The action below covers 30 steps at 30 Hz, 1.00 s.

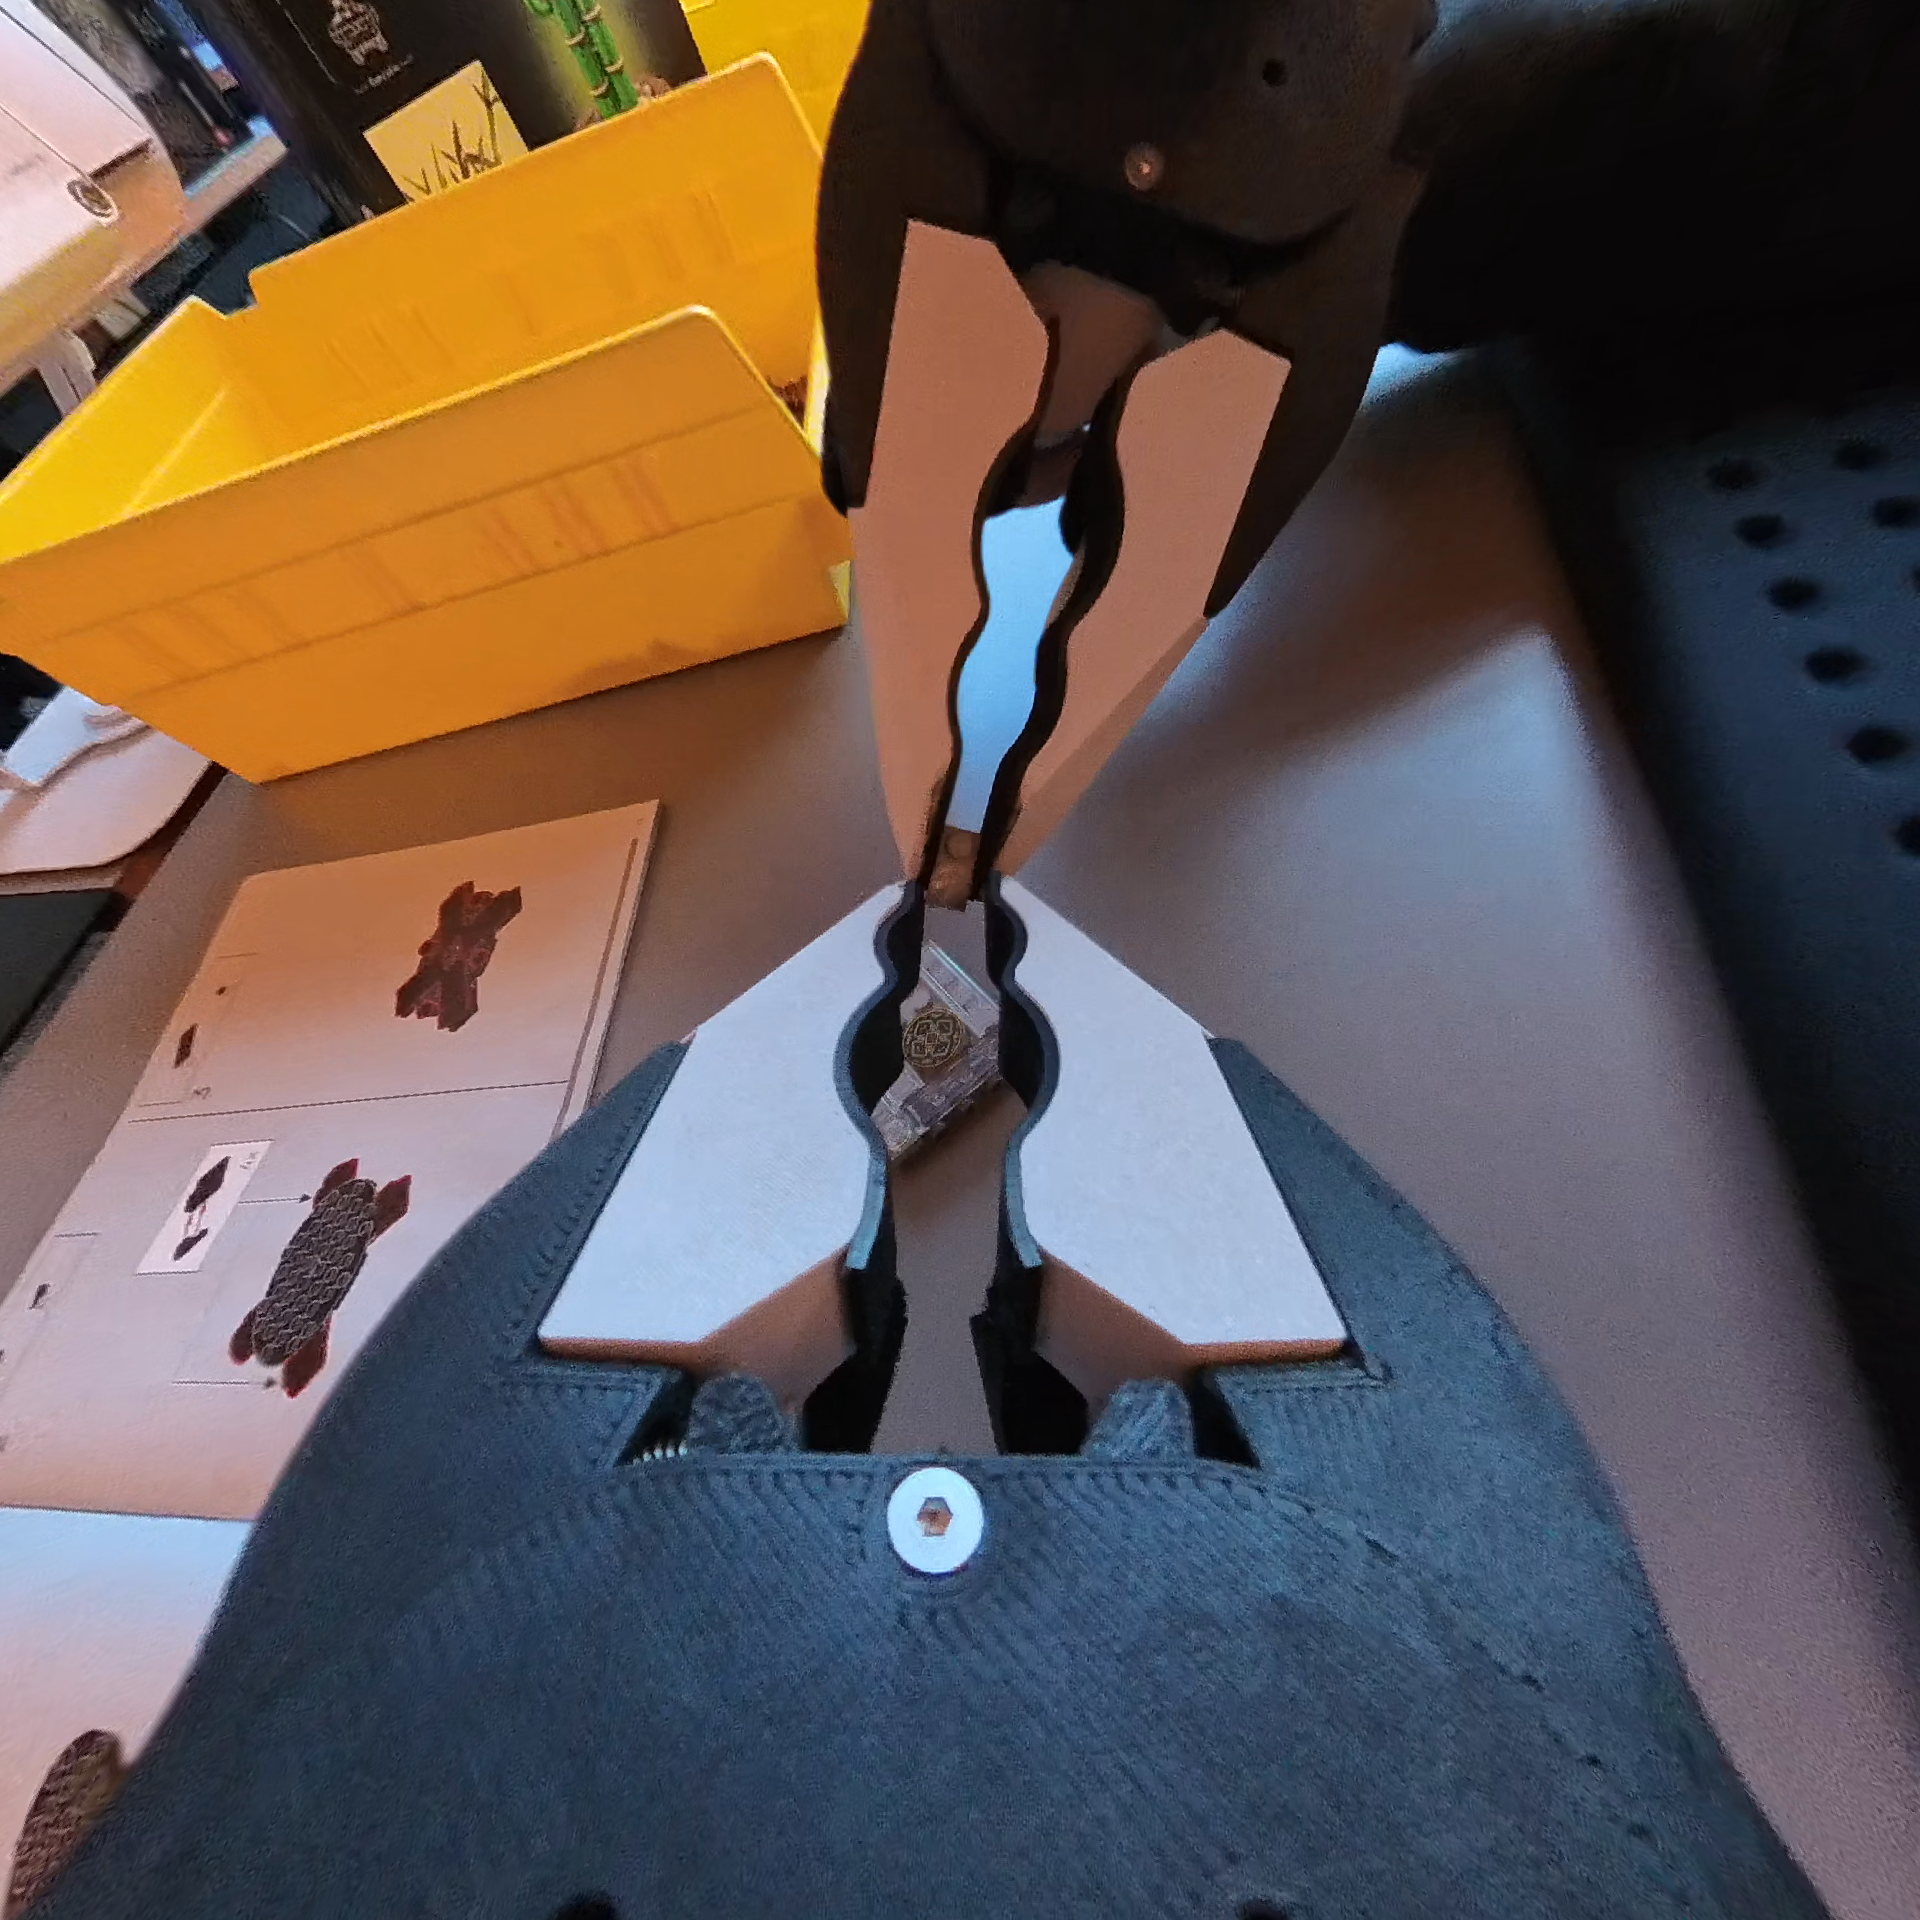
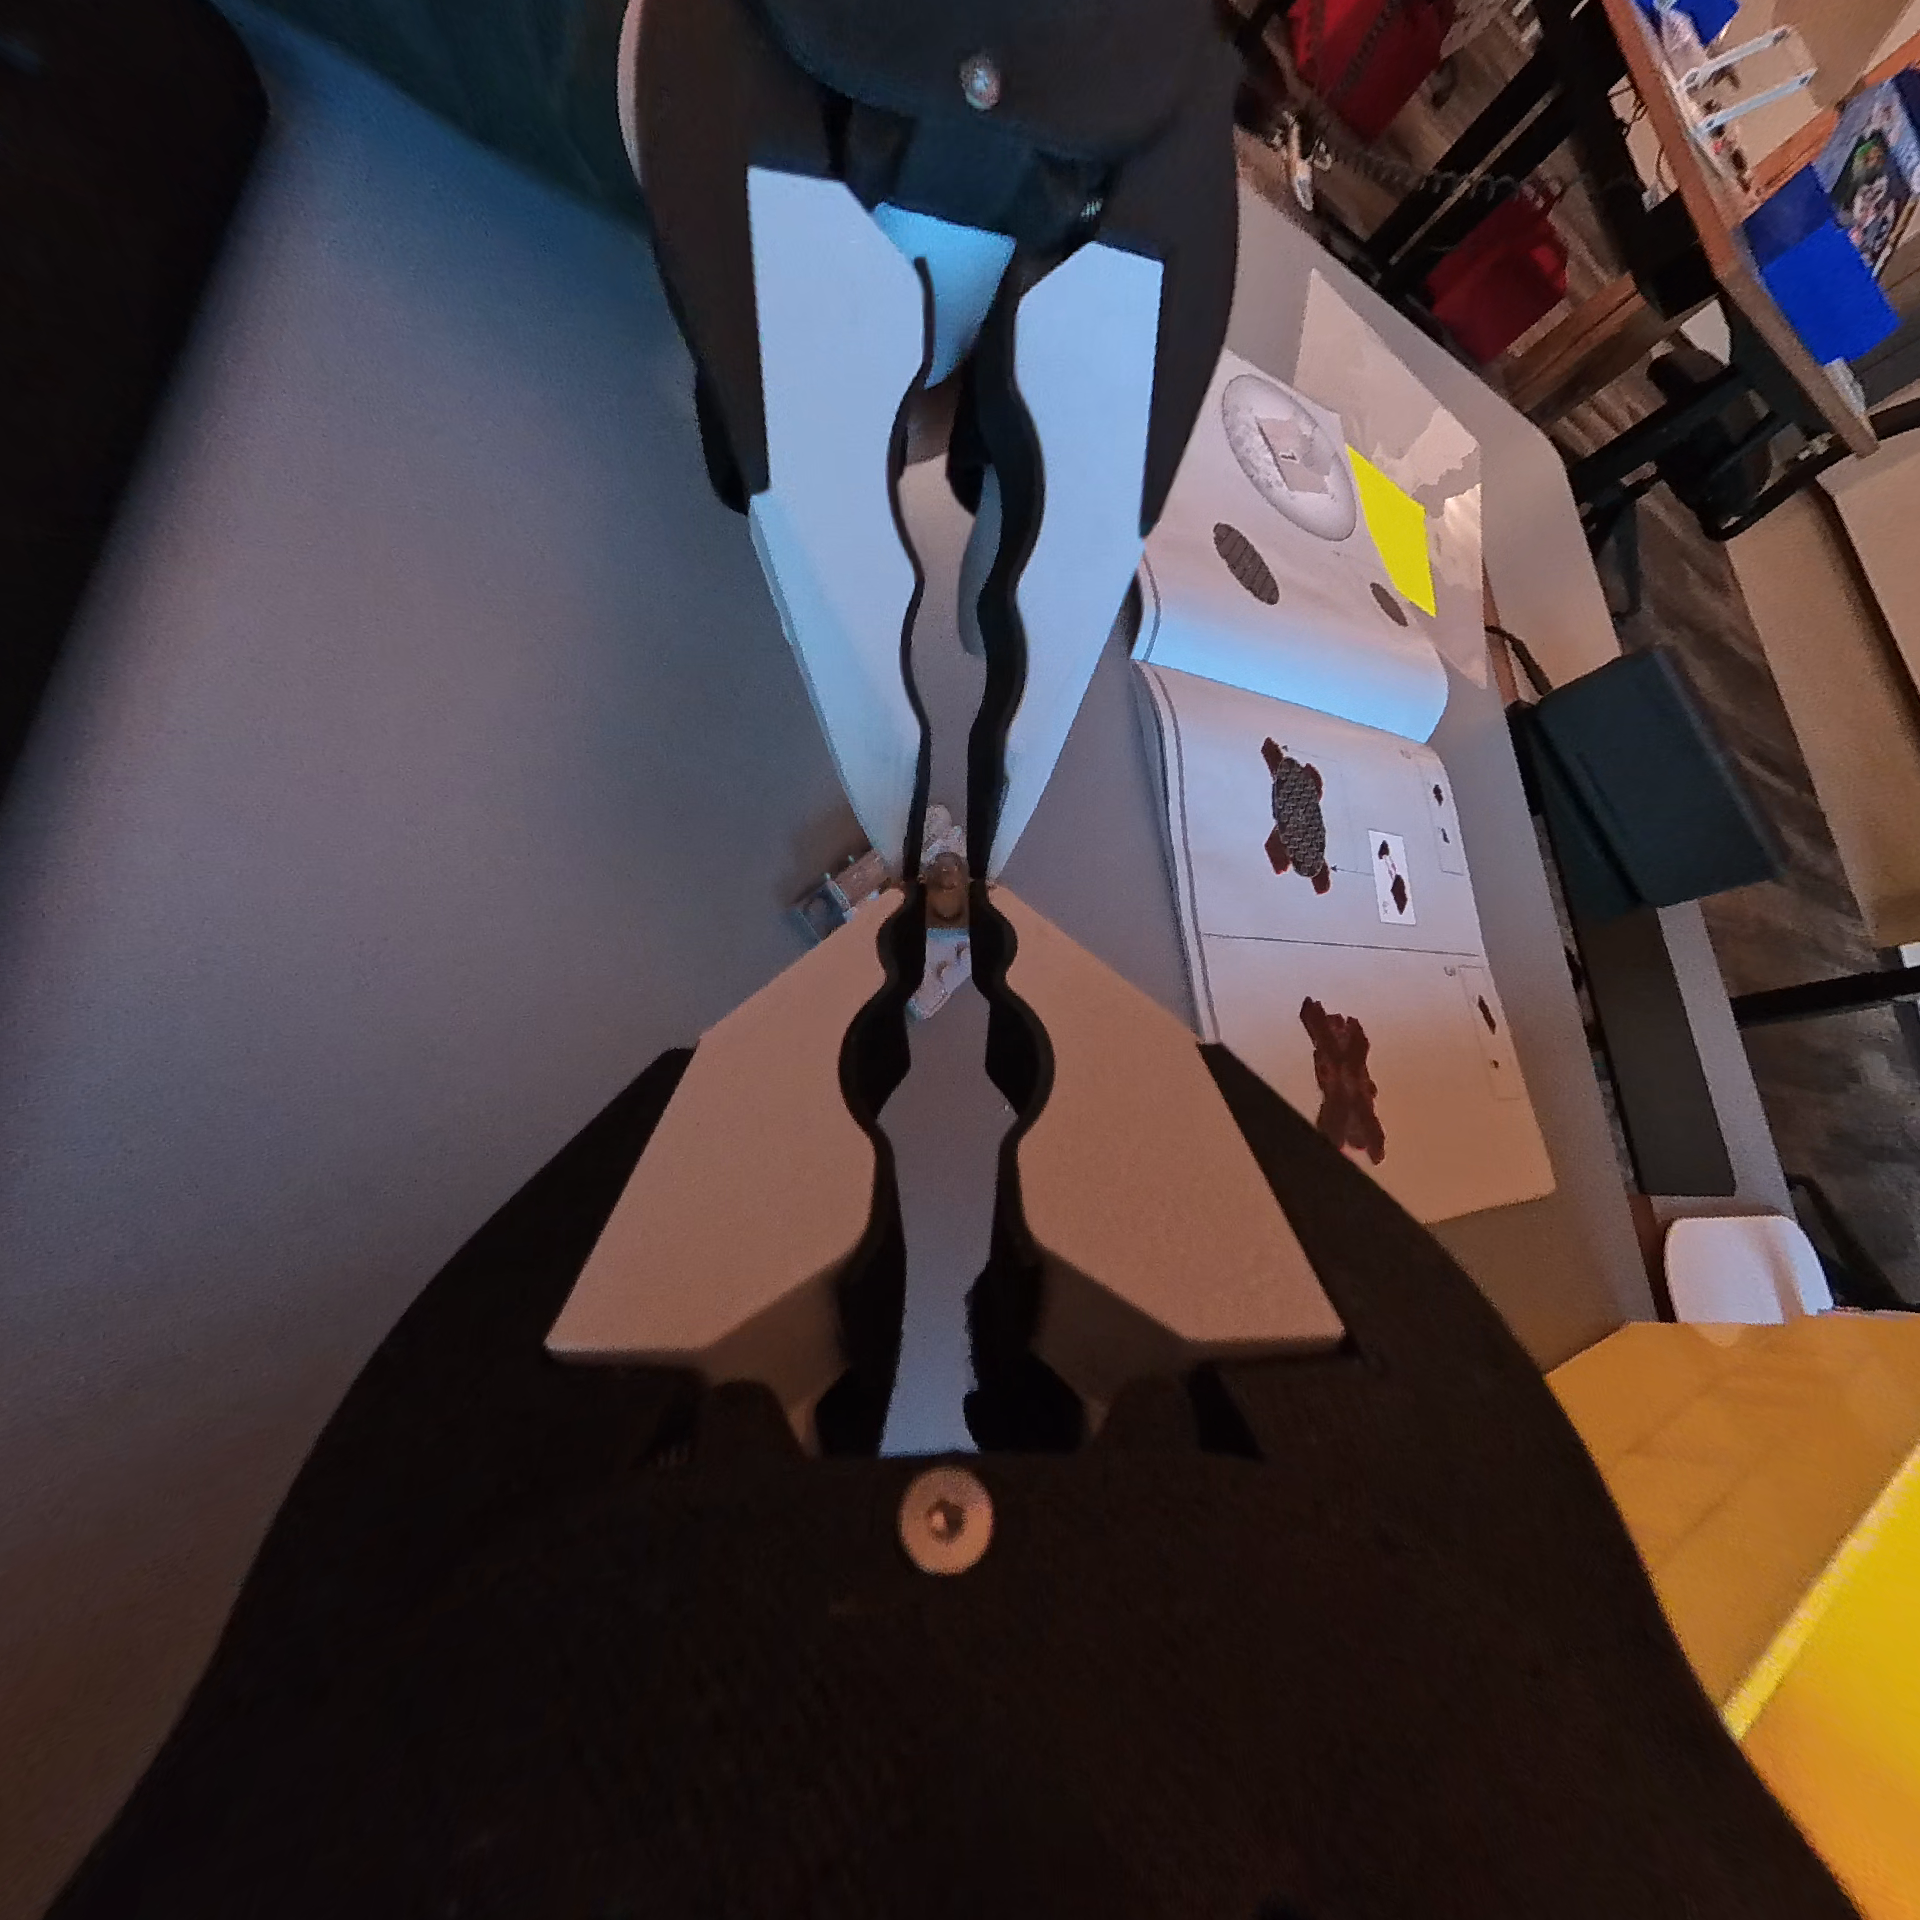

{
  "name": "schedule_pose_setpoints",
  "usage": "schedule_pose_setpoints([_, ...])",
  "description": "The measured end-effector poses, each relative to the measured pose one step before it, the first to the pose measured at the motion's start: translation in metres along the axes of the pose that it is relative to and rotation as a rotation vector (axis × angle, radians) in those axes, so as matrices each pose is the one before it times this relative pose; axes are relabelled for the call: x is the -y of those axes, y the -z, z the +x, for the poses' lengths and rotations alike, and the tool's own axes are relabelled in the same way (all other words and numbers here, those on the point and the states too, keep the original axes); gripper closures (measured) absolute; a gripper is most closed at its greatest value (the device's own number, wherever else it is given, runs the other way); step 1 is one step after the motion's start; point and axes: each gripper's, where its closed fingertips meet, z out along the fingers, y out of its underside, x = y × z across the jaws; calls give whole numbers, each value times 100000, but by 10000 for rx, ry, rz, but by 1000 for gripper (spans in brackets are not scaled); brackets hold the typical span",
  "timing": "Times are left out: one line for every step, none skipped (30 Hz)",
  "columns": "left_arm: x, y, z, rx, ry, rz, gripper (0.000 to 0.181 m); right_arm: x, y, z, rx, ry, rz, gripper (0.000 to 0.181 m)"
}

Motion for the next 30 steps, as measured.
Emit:
schedule_pose_setpoints([-141,-89,18,68,-116,-113,171,-119,-82,-70,38,-19,-84,175])
schedule_pose_setpoints([-110,-77,-2,60,-85,-97,172,-97,-64,-40,13,2,-77,174])
schedule_pose_setpoints([-94,-71,-18,60,-71,-85,172,-100,-53,-3,-3,17,-84,174])
schedule_pose_setpoints([-45,-42,-1,62,-81,-56,172,-66,-32,-12,-4,17,-68,174])
schedule_pose_setpoints([-41,-37,12,52,-100,-45,172,-40,-14,-24,-2,23,-69,174])
schedule_pose_setpoints([-39,-28,15,45,-93,-47,172,-47,-24,-19,-15,61,-69,174])
schedule_pose_setpoints([-40,-15,-2,44,-80,-45,172,-43,-30,-15,-32,74,-61,174])
schedule_pose_setpoints([-36,-22,6,34,-70,-41,172,-43,-33,-9,-18,62,-52,174])
schedule_pose_setpoints([-52,-30,21,25,-66,-38,172,-46,-28,-42,7,25,-43,174])
schedule_pose_setpoints([-50,-44,-18,39,-57,-33,173,-76,-17,10,-5,12,-44,174])
schedule_pose_setpoints([-24,-41,-18,44,-49,-19,173,-50,0,19,-8,7,-22,174])
schedule_pose_setpoints([-22,-34,3,23,-56,-12,173,-40,-11,-19,14,-12,-16,174])
schedule_pose_setpoints([-23,-3,18,10,-63,-10,173,-12,-23,-30,21,-16,-12,174])
schedule_pose_setpoints([-19,11,-9,27,-71,-11,173,-4,-7,-5,-5,-2,-4,174])
schedule_pose_setpoints([0,11,-15,43,-65,-11,173,1,-5,22,-9,-13,-5,174])
schedule_pose_setpoints([-1,-9,-16,27,-44,-7,173,-13,5,5,15,-36,1,174])
schedule_pose_setpoints([-17,-10,15,11,-36,-12,173,-24,1,-26,36,-47,8,174])
schedule_pose_setpoints([-29,-11,-17,29,-41,-23,174,-37,-17,-3,14,-45,2,174])
schedule_pose_setpoints([-60,-26,-32,41,-47,-42,175,-52,-22,-11,28,-42,-16,174])
schedule_pose_setpoints([-54,-29,-6,32,-51,-46,175,-42,-43,-16,27,-47,-11,174])
schedule_pose_setpoints([-51,-38,31,15,-49,-43,175,-59,-27,-45,46,-42,-22,174])
schedule_pose_setpoints([-57,-43,49,7,-56,-45,175,-44,-31,-54,39,-25,-16,174])
schedule_pose_setpoints([-48,-29,28,9,-60,-47,175,-50,-46,-51,31,-9,-22,174])
schedule_pose_setpoints([-53,-29,29,21,-70,-40,175,-33,-33,-33,25,-26,-25,174])
schedule_pose_setpoints([-52,-22,33,26,-96,-39,175,-48,-41,-62,46,-51,-16,174])
schedule_pose_setpoints([-50,-21,47,31,-122,-49,174,-59,-56,-100,93,-91,-19,174])
schedule_pose_setpoints([-52,-41,45,51,-149,-53,174,-51,-40,-91,78,-79,-10,174])
schedule_pose_setpoints([-54,-43,92,48,-175,-59,174,-68,-39,-106,81,-56,-16,174])
schedule_pose_setpoints([-51,-48,105,34,-177,-63,174,-65,-56,-105,68,-46,-37,174])
schedule_pose_setpoints([-50,-54,156,12,-179,-58,175,-61,-54,-103,53,2,-37,174])
